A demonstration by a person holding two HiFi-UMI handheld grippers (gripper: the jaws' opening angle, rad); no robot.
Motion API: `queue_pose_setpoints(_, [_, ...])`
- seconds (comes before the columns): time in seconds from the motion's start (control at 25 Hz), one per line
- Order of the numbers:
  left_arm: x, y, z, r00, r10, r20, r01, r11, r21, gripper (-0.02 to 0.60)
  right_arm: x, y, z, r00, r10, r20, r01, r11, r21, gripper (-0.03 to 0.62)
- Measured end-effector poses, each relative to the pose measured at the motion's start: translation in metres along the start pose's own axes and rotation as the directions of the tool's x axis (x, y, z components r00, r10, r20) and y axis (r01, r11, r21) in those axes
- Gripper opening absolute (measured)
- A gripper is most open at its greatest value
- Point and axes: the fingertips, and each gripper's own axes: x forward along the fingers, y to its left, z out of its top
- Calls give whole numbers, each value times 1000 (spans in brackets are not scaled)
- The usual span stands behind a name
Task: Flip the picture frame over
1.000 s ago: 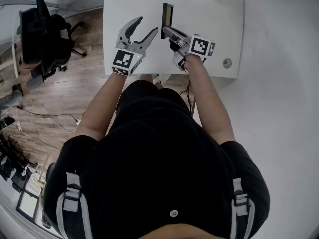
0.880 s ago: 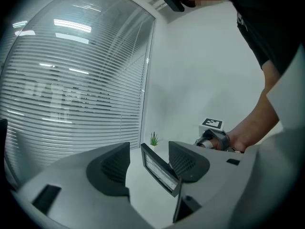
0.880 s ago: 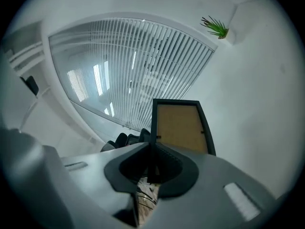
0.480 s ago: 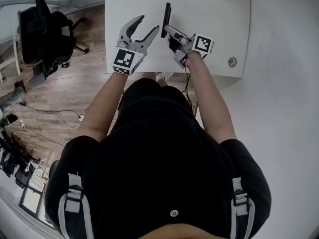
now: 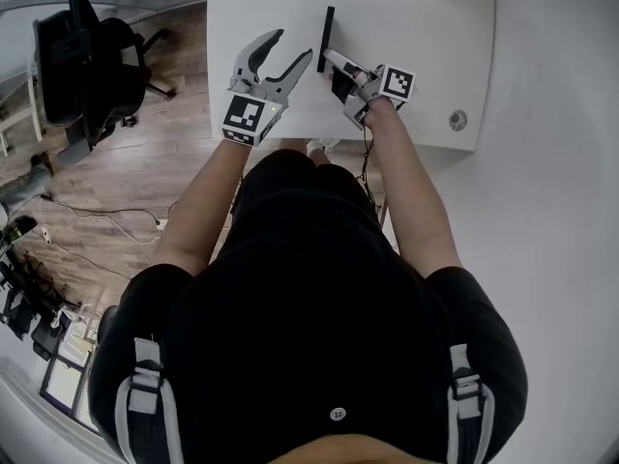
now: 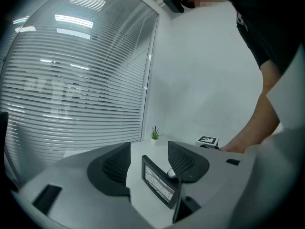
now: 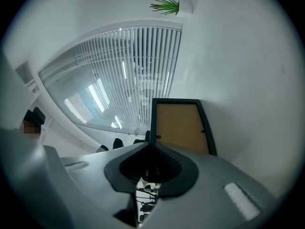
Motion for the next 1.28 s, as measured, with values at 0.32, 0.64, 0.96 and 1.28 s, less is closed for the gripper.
queue_pose_setpoints(0.32, [-2, 4, -9, 1000, -8, -8, 8, 1000, -5, 249, -1, -5, 1, 1000, 24, 8, -24, 1000, 13, 51])
queue_pose_setpoints(0.64, [-3, 8, -16, 1000, -22, -13, 22, 1000, -6, 247, -6, -13, 5, 999, -4, 37, 4, 1000, 0, 55])
queue_pose_setpoints(0.96, [1, -2, -11, 999, -31, -12, 31, 1000, 0, 245, -25, -16, 15, 998, -39, 55, 39, 999, -16, 75])
queue_pose_setpoints(1.28, [4, -14, -7, 999, -44, -6, 44, 999, 7, 244, -53, -28, 28, 988, -122, 92, 126, 991, -45, 75])
